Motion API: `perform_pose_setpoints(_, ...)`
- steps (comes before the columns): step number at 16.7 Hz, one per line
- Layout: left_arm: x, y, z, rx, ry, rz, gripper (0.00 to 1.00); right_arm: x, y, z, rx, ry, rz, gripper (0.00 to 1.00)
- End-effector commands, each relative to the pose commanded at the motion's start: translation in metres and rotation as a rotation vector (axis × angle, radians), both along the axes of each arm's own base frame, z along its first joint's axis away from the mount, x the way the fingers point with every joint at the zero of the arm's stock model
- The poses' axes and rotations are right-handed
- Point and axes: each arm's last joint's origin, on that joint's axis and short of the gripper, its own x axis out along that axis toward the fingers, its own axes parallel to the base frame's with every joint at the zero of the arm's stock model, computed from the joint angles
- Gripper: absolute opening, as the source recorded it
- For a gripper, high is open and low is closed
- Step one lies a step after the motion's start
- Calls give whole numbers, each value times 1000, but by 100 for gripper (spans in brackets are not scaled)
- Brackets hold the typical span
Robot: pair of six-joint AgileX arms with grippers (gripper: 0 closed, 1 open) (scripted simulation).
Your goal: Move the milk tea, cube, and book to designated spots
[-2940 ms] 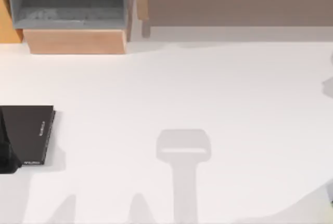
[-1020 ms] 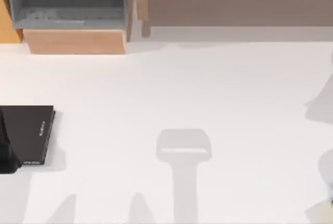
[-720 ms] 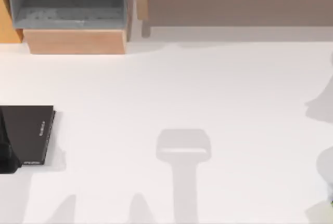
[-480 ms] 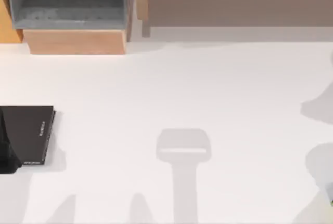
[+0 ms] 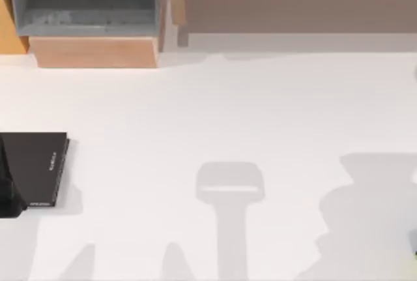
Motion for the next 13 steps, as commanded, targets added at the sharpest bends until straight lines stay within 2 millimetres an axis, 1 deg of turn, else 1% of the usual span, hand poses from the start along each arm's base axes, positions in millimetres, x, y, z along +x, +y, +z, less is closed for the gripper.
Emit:
perform_pose_setpoints(3, 0, 0, 0, 0, 0, 0, 100, -25, 31, 8, -22, 237, 78, 100)
perform_pose_setpoints(6, 0, 0, 0, 0, 0, 0, 100, -49, 58, 15, -51, 426, 157, 100)
perform_pose_setpoints(10, 0, 0, 0, 0, 0, 0, 100, -76, 89, 19, -75, 586, 270, 100)
perform_pose_setpoints(13, 0, 0, 0, 0, 0, 0, 100, -88, 106, 17, -78, 647, 356, 100)
